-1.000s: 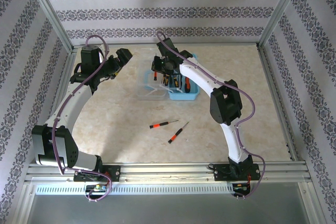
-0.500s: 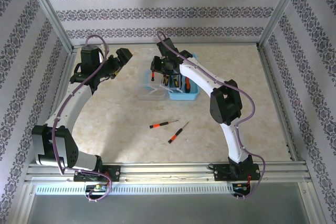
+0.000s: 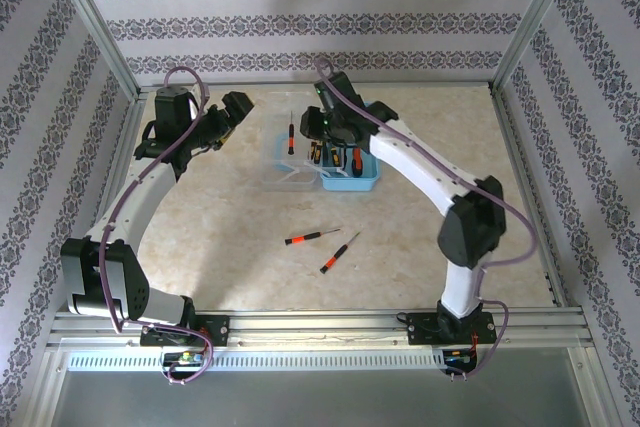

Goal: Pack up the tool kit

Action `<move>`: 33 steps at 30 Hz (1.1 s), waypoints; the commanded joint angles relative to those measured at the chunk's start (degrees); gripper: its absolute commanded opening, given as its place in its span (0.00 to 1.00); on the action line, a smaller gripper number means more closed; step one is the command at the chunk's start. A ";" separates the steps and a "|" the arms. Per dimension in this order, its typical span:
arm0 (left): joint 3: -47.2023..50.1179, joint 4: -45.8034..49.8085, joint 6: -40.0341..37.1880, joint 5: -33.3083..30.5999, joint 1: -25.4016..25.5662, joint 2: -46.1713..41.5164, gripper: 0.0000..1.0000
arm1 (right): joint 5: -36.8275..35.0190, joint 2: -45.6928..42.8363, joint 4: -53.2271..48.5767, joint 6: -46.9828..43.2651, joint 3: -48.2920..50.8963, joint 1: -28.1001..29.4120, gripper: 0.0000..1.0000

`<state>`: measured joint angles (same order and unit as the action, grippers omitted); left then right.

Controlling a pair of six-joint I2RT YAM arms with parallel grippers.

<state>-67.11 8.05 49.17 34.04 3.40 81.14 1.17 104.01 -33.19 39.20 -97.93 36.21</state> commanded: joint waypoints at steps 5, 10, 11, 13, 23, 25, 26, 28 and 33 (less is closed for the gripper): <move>0.33 -1.73 -0.48 0.14 6.84 1.68 0.99 | -8.96 -15.32 3.42 2.34 26.57 3.09 0.32; -0.04 -1.74 -0.35 1.24 14.41 2.45 0.99 | -13.54 -25.77 2.87 8.34 42.84 7.90 0.33; -0.19 -1.74 -0.44 1.40 15.93 2.45 0.99 | -13.82 -27.54 2.87 10.32 45.61 9.23 0.33; -0.45 -1.40 -0.89 1.29 17.98 2.39 0.99 | -14.62 -30.27 3.30 14.44 50.69 11.93 0.34; -1.09 3.53 -5.86 -5.90 18.93 0.70 1.00 | -20.94 -22.89 3.45 27.90 52.31 28.36 0.41; -1.10 3.63 -6.23 -6.19 18.97 0.85 1.00 | -20.80 -18.63 3.14 28.30 49.61 29.94 0.43; -1.18 3.59 -6.13 -5.90 18.95 1.16 1.00 | -20.52 -16.35 2.83 28.30 47.94 30.44 0.44; -1.31 3.55 -5.94 -5.45 18.93 1.64 1.00 | -20.41 -12.65 2.20 28.62 45.53 30.98 0.46; -1.57 3.72 -6.06 -5.10 18.94 2.04 1.00 | -20.11 -7.10 4.15 28.87 42.65 30.97 0.48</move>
<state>-67.09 10.11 44.82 29.47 22.44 83.57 -17.34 94.87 -28.99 66.35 -53.47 67.00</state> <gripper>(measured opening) 0.998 0.477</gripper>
